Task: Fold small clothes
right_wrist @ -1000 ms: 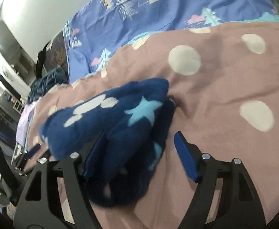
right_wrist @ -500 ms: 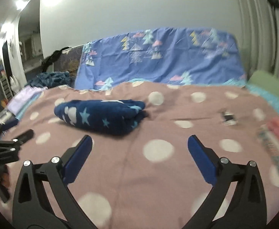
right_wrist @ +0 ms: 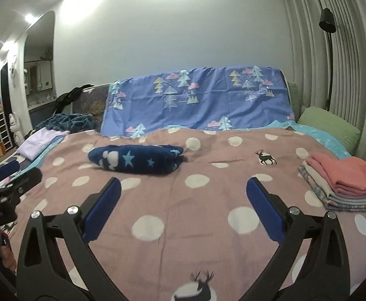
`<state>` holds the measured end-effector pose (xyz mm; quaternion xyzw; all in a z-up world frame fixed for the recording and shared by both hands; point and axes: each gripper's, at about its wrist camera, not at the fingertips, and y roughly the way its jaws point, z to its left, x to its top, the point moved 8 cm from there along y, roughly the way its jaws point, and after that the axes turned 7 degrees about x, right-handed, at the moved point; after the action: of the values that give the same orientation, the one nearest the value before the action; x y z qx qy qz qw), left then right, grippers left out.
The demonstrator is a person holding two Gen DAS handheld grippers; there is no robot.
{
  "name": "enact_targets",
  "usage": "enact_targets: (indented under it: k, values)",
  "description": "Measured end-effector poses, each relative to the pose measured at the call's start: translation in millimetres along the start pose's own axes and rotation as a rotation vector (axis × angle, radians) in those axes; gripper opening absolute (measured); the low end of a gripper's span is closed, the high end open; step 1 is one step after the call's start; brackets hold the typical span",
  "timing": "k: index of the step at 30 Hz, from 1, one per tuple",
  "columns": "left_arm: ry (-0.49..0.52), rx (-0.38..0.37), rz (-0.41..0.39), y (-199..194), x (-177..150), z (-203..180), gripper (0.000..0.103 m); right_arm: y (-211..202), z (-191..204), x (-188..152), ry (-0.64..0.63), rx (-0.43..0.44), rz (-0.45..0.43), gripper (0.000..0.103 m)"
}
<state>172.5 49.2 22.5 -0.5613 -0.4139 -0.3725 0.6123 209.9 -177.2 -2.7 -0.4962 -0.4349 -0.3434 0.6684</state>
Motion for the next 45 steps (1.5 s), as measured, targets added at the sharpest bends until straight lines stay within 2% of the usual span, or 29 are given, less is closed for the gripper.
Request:
enact_targets:
  k: [4, 8, 13, 19, 27, 31, 45]
  values:
    - [0.011, 0.073, -0.015, -22, -7, 5, 0.102, -20, 13, -8, -0.026, 0.002, -0.001, 0.101]
    - [-0.008, 0.07, -0.023, -40, -12, 13, 0.102, -33, 20, -12, -0.019, -0.002, 0.005, 0.101]
    - [0.009, 0.116, -0.01, -49, -23, 20, 0.102, -43, 26, -25, -0.015, -0.002, 0.033, 0.101]
    - [0.006, 0.088, 0.051, -42, -38, 15, 0.102, -40, 29, -38, -0.006, 0.007, 0.076, 0.101]
    - [0.069, 0.12, 0.041, -44, -41, 1, 0.102, -40, 30, -43, -0.015, -0.002, 0.083, 0.101]
    - [0.065, 0.123, 0.028, -48, -40, 2, 0.102, -39, 30, -44, -0.013, 0.003, 0.089, 0.101]
    - [0.061, 0.11, 0.072, -39, -44, 3, 0.102, -29, 29, -52, -0.01, 0.002, 0.119, 0.101]
